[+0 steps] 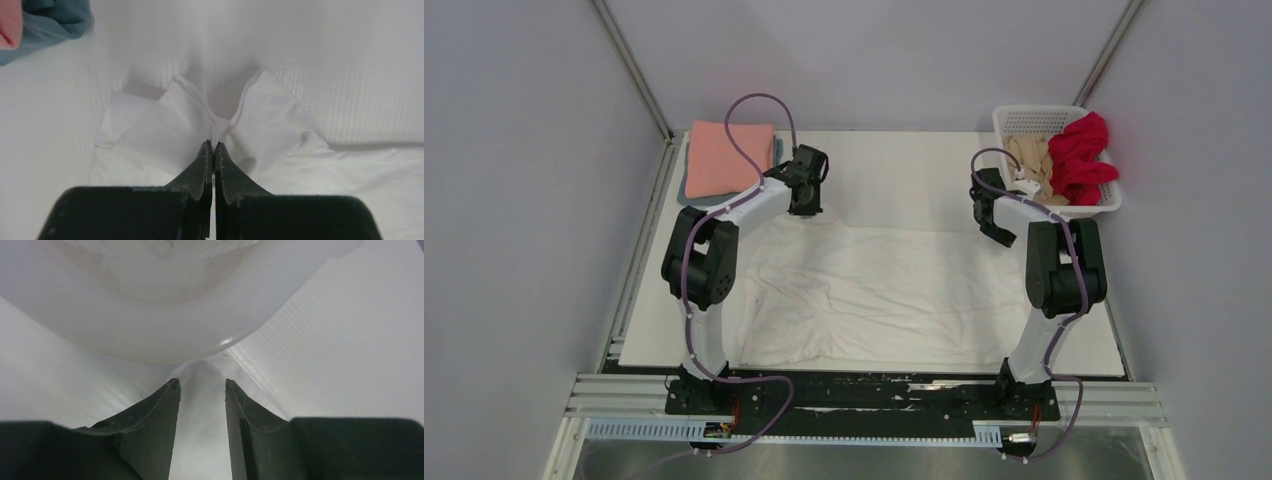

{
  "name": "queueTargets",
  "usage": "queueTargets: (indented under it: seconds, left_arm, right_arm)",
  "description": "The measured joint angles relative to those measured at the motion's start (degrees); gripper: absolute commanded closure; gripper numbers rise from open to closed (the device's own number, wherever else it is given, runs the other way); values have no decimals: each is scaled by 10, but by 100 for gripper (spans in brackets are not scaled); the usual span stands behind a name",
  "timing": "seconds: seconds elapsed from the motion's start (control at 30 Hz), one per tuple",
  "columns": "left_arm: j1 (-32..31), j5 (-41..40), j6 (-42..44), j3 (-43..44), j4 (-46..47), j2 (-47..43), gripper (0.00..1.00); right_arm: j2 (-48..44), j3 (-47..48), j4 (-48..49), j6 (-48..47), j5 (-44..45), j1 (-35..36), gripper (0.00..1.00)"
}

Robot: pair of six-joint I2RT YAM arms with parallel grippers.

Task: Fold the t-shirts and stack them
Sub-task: Grab the side of the flattened tshirt furthest away from the robot with both arms

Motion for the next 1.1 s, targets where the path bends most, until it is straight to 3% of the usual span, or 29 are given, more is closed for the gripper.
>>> queueTargets:
  seconds: [0.5,1.1]
  left_arm:
    - [0,3,0,-9,13,-17,100]
    - [0,18,-2,-12,24,-17,100]
  right_arm:
    - [49,82,-10,13,-30,-3,52]
    - [63,85,-40,29,-25,1,55]
